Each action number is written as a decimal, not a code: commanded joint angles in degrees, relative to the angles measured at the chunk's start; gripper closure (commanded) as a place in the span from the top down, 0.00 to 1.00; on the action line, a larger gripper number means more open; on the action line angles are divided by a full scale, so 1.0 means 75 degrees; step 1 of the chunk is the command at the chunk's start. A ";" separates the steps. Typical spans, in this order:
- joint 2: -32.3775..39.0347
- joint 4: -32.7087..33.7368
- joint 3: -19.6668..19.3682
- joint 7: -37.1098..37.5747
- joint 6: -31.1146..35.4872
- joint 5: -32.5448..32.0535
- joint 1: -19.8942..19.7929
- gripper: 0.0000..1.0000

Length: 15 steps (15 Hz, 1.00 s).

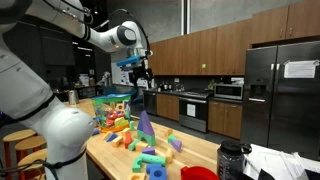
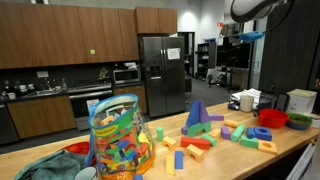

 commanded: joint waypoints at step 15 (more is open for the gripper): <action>-0.0523 -0.0632 -0.0165 -0.0022 0.0111 -0.0048 0.0047 1.00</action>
